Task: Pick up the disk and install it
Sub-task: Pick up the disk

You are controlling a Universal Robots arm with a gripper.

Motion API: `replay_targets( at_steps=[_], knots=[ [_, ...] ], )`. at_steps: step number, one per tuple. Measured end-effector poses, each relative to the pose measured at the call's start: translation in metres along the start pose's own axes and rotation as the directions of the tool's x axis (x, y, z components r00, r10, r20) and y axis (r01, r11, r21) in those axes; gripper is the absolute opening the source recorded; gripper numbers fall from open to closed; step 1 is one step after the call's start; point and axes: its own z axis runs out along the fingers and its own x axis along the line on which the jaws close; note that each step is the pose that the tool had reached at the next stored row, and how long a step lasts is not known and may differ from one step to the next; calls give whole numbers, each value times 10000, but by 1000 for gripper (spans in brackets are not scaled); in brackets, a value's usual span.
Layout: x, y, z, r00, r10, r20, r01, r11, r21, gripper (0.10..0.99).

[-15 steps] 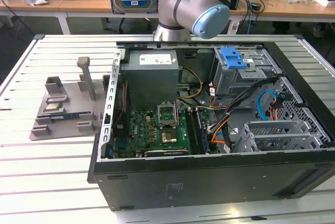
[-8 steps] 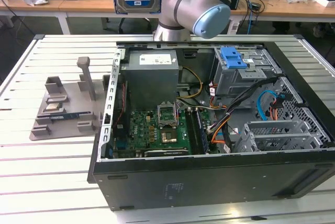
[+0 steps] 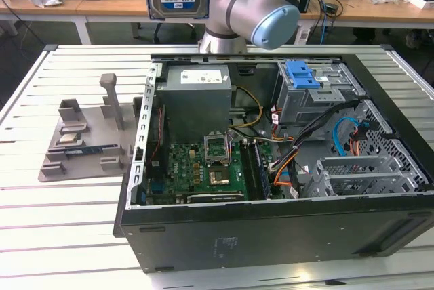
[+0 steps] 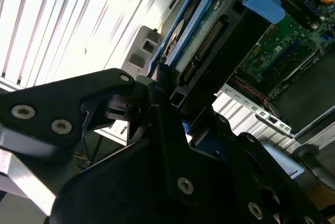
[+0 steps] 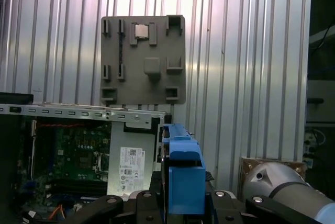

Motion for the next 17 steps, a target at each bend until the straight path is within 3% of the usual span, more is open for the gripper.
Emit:
replay_targets(
  at_steps=[17],
  knots=[
    [231,15,8,10000,6,0,-6,10000,0,365]
  ],
)
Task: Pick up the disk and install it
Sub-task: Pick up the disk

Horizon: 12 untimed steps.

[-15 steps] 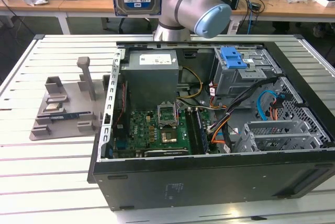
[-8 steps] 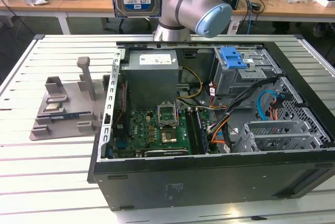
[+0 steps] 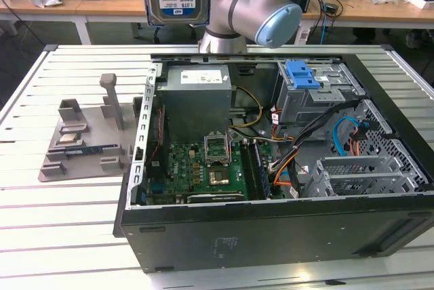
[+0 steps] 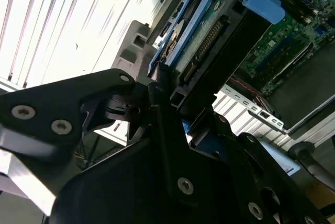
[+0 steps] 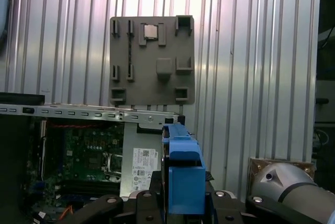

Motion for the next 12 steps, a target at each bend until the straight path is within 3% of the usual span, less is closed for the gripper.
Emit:
replay_targets(
  at_steps=[12],
  knots=[
    [181,12,5,10000,4,0,-4,10000,0,365]
  ],
)
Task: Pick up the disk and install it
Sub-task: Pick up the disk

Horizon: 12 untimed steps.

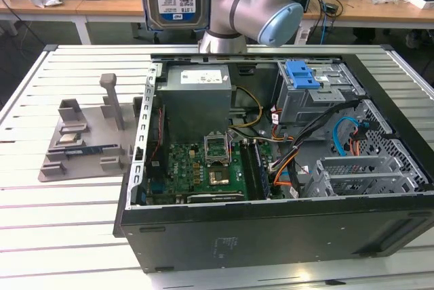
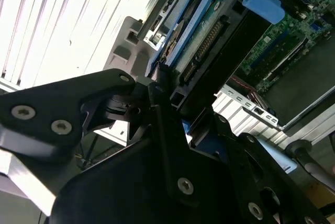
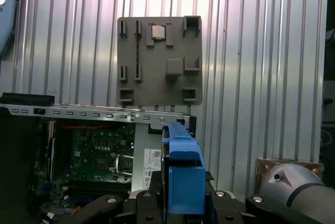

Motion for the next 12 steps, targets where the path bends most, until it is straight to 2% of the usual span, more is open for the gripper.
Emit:
replay_targets(
  at_steps=[9,12],
  knots=[
    [112,7,4,10000,1,0,-1,10000,0,365],
    [186,12,7,10000,2,1,-2,10000,0,365]
  ],
)
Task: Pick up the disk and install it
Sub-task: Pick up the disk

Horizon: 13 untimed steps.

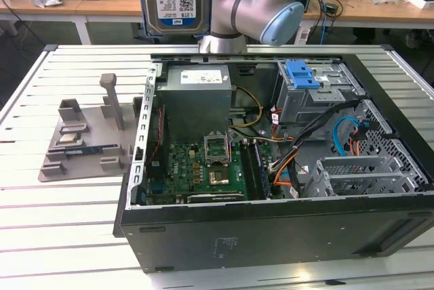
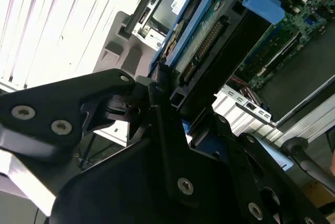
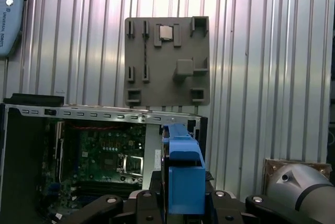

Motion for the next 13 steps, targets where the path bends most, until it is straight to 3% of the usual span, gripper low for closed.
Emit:
replay_targets(
  at_steps=[13],
  knots=[
    [174,11,6,10000,3,0,-3,10000,0,365]
  ],
)
